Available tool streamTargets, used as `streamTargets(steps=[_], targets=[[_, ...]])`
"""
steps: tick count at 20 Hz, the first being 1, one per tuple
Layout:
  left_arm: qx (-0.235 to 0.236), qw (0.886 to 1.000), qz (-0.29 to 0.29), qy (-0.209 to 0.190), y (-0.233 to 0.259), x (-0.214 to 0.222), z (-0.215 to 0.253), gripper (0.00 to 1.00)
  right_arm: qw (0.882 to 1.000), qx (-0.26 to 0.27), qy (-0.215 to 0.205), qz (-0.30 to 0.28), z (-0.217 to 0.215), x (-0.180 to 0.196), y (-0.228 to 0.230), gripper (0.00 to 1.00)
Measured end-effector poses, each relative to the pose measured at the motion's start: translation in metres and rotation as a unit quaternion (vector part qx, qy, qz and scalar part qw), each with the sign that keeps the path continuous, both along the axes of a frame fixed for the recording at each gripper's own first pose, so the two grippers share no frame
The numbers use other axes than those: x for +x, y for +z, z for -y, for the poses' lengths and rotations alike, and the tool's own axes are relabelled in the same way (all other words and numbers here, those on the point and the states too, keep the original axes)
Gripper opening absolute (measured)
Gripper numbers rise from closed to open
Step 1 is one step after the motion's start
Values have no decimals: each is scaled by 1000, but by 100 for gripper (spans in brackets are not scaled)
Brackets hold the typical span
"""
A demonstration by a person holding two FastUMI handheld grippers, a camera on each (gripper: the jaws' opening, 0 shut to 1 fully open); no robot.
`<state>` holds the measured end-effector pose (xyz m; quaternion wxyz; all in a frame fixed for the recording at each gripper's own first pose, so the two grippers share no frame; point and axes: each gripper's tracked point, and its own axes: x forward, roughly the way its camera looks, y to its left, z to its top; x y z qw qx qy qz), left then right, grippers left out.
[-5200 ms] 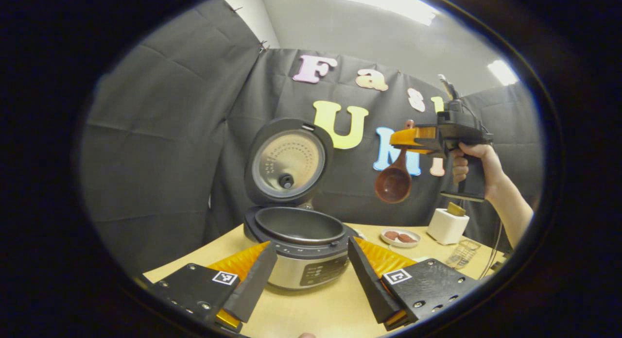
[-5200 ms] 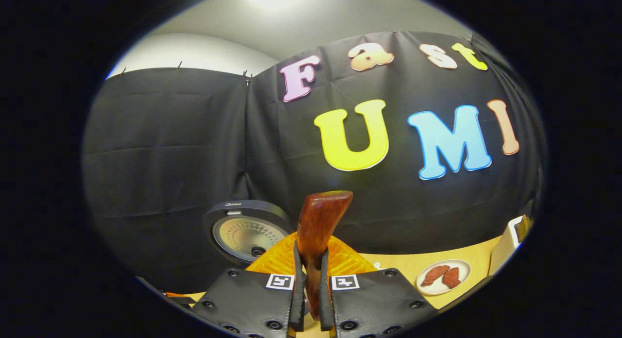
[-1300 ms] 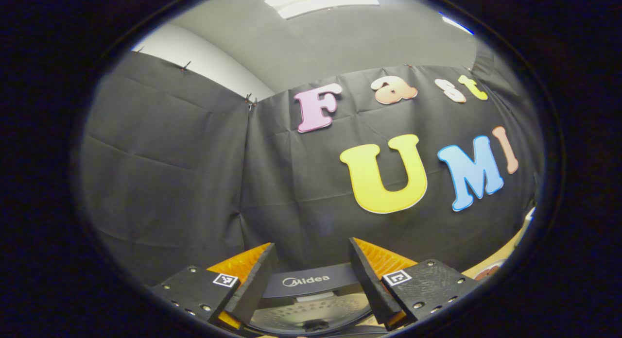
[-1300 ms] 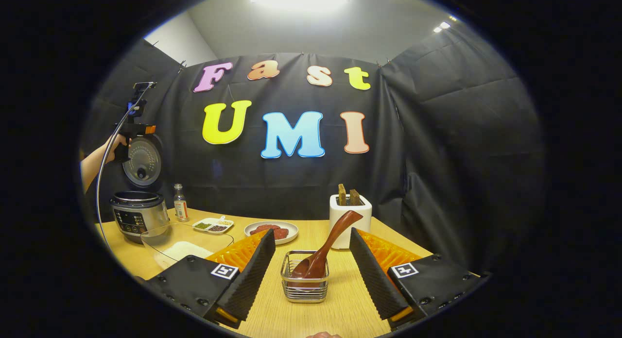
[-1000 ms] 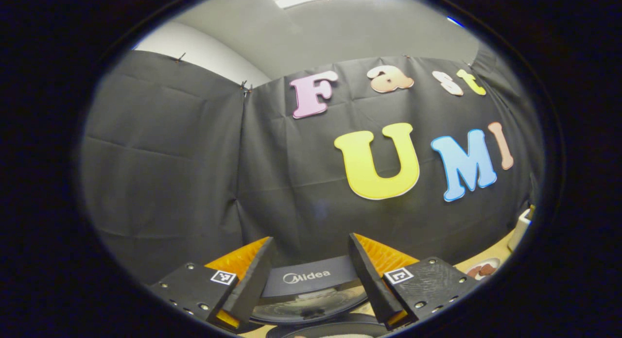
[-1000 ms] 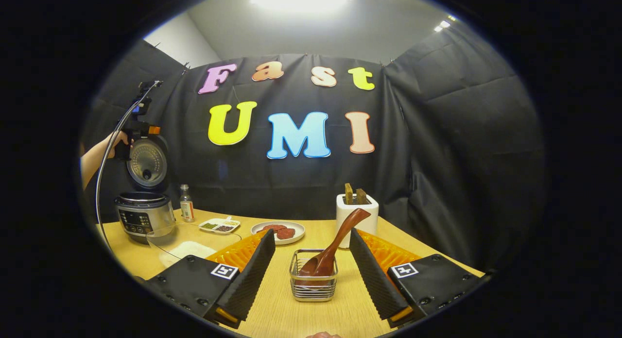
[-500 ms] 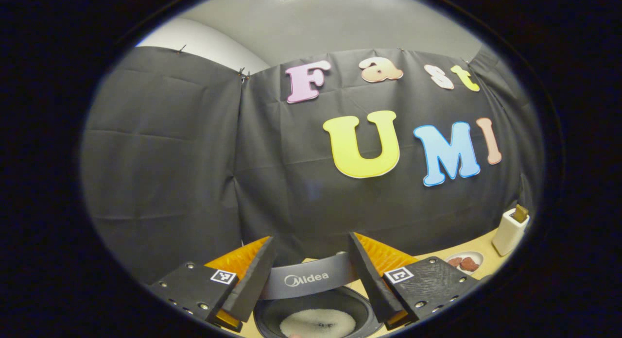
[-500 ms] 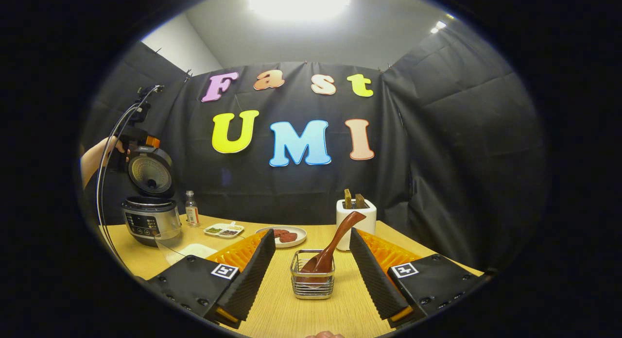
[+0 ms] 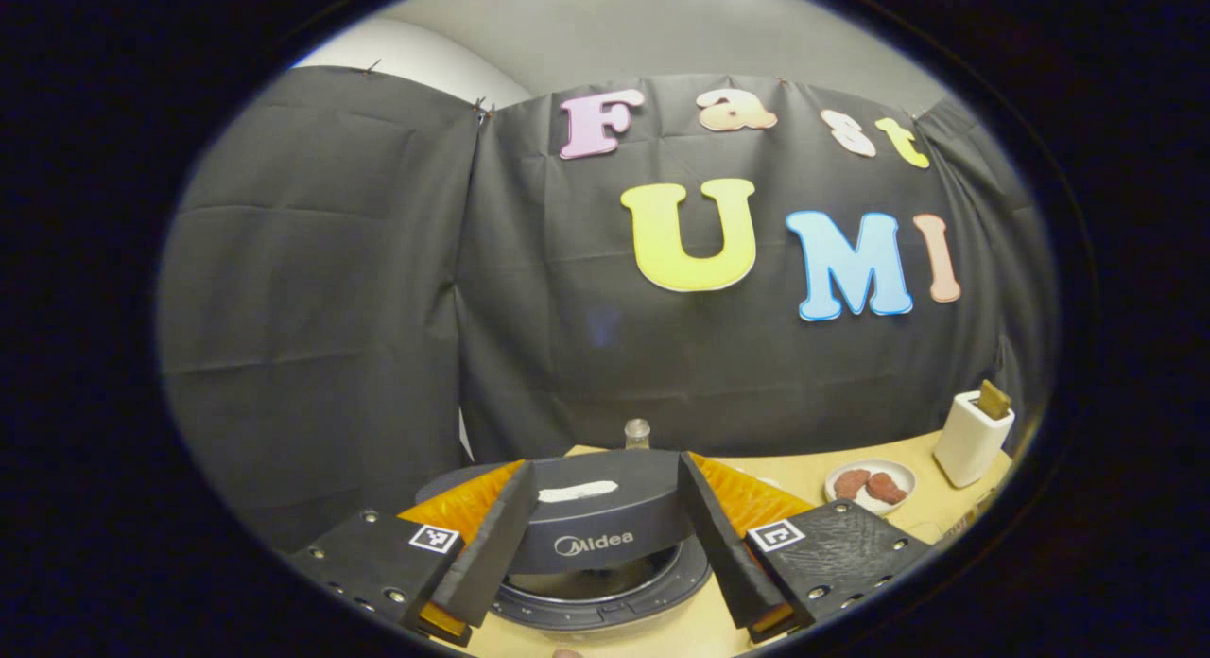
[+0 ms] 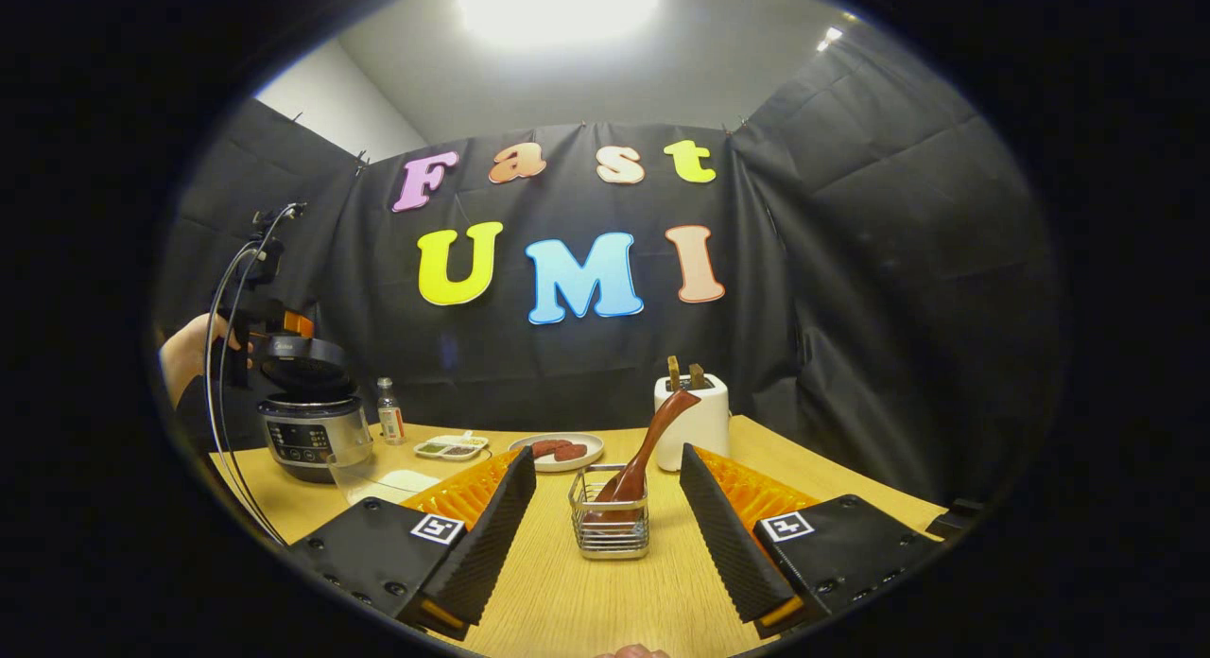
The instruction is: Close the left gripper, press the button to open the rice cooker; take a wooden spoon from the chopstick holder with the right hand, scoop a spoonful of rice and pour it into the rice cooker, then put the wooden spoon back into the chopstick holder.
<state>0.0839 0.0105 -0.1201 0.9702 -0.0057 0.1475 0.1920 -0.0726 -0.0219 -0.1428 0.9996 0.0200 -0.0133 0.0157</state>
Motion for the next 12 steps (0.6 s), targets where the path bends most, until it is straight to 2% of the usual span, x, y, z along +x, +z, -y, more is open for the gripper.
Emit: streamTargets(steps=[7,12], targets=[[-6,999,-25,26,-54,-23,12,94,1000,-20,6,3,5,-17,-7,98],[0,999,-26,43,-65,-26,13,95,1000,-20,-2,6,12,-19,-8,98]])
